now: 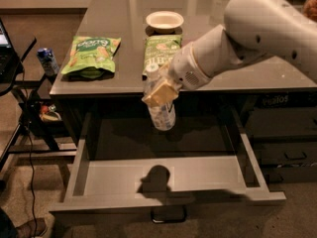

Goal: Pick blue plastic bottle from top drawer and place on counter

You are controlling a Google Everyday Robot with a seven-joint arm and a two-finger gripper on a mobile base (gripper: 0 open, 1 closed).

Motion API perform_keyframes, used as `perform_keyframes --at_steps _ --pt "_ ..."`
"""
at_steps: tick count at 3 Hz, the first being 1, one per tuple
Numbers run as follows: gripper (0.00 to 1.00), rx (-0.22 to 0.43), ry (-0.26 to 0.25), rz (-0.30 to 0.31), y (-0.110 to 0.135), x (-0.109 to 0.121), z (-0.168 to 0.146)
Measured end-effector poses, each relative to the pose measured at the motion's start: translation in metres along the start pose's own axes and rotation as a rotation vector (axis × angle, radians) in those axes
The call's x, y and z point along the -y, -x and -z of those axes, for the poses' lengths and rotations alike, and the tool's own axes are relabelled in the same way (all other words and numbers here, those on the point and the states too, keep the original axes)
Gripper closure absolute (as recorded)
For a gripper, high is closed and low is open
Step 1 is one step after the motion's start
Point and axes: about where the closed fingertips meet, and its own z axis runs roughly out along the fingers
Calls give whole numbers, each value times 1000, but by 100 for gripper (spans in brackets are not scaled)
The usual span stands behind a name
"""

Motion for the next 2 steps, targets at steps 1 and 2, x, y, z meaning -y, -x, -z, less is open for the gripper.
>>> perform_keyframes --at_steps 1,2 --pt "100 7 -46 -38 0 15 38" --pt "100 11 -128 -94 -18 43 86"
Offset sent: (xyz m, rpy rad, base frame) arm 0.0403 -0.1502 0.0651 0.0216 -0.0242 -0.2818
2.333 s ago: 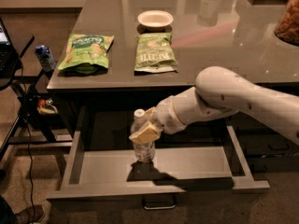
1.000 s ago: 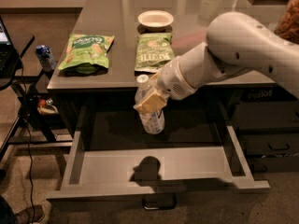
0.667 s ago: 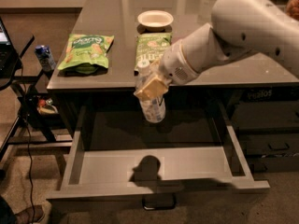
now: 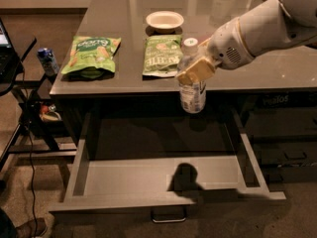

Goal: Pick blue plastic bottle from top drawer and place on counter

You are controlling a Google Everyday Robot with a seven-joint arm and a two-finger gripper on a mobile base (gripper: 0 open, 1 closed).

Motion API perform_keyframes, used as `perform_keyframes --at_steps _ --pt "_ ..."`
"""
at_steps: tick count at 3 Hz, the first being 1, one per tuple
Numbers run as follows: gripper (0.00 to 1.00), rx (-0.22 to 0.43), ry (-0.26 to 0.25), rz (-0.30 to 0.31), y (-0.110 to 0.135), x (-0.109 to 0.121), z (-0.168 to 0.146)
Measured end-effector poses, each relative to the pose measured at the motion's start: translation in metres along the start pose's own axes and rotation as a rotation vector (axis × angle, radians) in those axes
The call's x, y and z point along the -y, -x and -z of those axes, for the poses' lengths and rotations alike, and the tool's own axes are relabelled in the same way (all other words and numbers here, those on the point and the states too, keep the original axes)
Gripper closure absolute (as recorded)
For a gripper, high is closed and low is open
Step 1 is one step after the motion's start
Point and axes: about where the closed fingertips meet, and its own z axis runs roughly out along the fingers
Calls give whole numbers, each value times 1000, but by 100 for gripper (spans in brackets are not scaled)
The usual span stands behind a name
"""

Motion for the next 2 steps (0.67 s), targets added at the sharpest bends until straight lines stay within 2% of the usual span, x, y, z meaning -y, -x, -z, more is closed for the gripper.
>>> perform_keyframes --at_steps 1,2 --pt "100 0 0 0 0 0 0" --pt "100 23 -17 -10 17 9 12"
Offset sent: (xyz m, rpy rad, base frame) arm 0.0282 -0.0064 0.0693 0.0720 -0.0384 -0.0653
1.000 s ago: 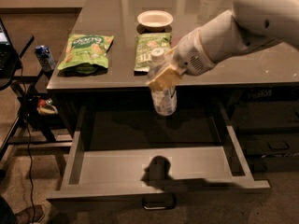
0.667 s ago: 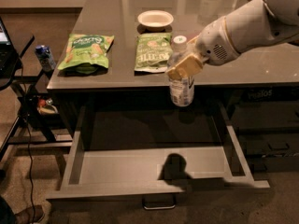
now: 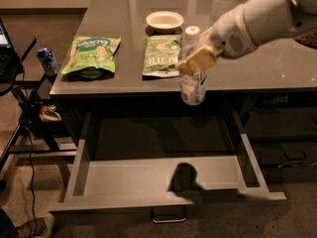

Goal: Pick blue plastic bottle from top drawer and place on counter

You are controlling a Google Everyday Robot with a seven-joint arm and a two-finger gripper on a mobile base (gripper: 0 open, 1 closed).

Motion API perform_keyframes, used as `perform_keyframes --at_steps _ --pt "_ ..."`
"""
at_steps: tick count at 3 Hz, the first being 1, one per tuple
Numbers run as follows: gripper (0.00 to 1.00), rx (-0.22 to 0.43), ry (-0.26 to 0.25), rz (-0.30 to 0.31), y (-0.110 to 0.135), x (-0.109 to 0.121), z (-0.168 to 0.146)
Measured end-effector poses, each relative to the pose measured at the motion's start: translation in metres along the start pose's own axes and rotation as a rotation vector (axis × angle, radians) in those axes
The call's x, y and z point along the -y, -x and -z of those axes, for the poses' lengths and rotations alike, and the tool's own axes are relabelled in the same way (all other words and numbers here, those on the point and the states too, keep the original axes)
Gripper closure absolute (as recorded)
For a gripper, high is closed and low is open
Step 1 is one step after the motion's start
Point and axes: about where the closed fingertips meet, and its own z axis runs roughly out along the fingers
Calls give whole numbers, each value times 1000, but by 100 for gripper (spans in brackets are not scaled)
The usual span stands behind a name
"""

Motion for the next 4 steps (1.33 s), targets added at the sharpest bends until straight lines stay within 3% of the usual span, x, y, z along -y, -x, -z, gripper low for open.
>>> perform_keyframes --at_steps 1,2,4 --pt "100 1 -51 7 29 14 32" --pt "100 1 -51 7 29 14 32" --pt "100 84 -93 -86 28 75 43"
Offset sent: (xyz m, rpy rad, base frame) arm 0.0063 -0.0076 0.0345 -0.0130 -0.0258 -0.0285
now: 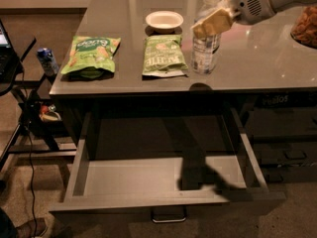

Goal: Pick blue plastic bottle from top drawer and place on counter

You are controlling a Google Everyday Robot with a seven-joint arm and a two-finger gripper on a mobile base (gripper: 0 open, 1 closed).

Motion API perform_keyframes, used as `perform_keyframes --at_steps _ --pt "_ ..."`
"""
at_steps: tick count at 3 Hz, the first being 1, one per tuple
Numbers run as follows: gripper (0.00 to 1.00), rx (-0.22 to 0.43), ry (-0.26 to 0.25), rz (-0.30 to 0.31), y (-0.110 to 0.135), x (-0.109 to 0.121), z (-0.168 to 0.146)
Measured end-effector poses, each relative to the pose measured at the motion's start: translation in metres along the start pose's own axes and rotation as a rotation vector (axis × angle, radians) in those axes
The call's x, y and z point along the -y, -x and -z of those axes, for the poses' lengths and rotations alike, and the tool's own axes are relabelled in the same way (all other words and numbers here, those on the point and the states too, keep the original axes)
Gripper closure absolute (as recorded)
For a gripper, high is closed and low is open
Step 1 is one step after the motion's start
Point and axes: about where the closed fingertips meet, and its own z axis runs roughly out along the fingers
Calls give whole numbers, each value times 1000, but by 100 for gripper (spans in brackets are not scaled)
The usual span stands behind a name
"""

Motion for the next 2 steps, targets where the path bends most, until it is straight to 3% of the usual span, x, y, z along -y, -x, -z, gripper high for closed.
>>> perform_keyframes --at_steps 1,2 --pt "100 8 -39 -28 3 32 9" --pt "100 8 -40 -28 3 32 9"
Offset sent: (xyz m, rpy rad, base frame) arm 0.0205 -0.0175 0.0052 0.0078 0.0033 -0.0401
